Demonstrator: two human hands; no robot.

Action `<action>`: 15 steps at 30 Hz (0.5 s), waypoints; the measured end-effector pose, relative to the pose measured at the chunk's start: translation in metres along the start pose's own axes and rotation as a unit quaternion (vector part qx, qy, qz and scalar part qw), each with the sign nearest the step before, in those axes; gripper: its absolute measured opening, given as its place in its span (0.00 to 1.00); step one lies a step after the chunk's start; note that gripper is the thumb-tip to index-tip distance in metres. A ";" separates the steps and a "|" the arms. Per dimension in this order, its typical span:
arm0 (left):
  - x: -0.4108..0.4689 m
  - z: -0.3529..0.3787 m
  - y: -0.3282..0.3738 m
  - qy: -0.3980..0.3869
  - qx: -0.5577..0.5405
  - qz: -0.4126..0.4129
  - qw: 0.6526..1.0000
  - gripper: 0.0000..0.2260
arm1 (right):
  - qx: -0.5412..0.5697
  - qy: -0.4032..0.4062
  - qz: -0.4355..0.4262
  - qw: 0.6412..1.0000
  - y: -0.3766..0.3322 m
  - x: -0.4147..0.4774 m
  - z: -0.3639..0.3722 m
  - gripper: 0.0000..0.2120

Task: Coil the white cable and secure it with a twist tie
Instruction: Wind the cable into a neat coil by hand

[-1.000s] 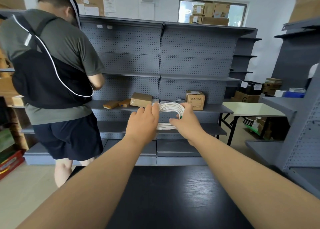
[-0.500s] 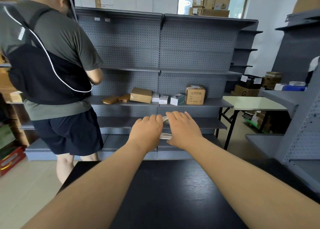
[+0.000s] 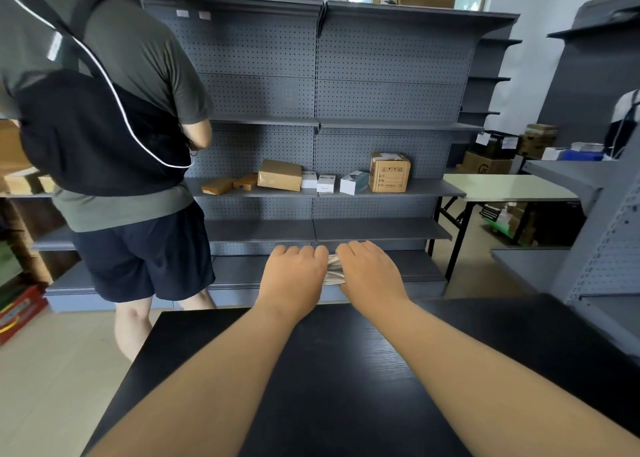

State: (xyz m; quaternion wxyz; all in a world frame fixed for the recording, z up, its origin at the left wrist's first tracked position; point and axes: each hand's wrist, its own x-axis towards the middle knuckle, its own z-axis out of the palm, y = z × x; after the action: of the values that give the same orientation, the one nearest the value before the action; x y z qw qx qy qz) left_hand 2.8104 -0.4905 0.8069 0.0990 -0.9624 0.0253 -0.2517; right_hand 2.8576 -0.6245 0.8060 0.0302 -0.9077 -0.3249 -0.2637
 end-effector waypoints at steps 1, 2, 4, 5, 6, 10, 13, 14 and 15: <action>-0.003 0.004 0.001 -0.007 -0.002 -0.002 1.000 0.08 | -0.004 -0.005 0.004 1.000 -0.002 -0.003 0.004 0.12; -0.006 0.008 0.002 -0.014 -0.006 -0.005 1.000 0.08 | -0.007 -0.013 0.011 1.000 -0.005 -0.007 0.009 0.14; -0.012 0.017 0.004 -0.031 -0.011 -0.016 0.999 0.08 | -0.010 -0.032 0.025 0.999 -0.012 -0.015 0.016 0.17; -0.015 0.021 0.006 -0.038 -0.016 -0.020 0.999 0.08 | -0.014 -0.039 0.027 0.999 -0.013 -0.019 0.021 0.18; -0.018 0.025 0.007 -0.044 -0.023 -0.022 0.999 0.09 | -0.008 -0.049 0.032 0.998 -0.016 -0.023 0.025 0.19; -0.031 0.047 0.013 -0.073 -0.056 0.004 0.996 0.08 | 0.000 -0.054 0.065 0.996 -0.024 -0.044 0.031 0.18; -0.041 0.063 0.020 -0.097 -0.064 0.043 0.992 0.08 | 0.009 -0.060 0.088 0.994 -0.024 -0.064 0.039 0.15; -0.045 0.068 0.024 -0.103 -0.067 0.058 0.991 0.08 | 0.007 -0.058 0.084 0.995 -0.023 -0.072 0.042 0.16; -0.049 0.073 0.028 -0.109 -0.073 0.072 0.989 0.09 | -0.001 -0.059 0.079 0.995 -0.022 -0.079 0.047 0.18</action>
State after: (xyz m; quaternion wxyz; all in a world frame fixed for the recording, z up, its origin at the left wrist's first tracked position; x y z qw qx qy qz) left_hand 2.8036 -0.5003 0.7159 0.0487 -0.9844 0.1018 -0.1350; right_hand 2.8138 -0.6418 0.7237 0.0309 -0.9446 -0.2531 -0.2065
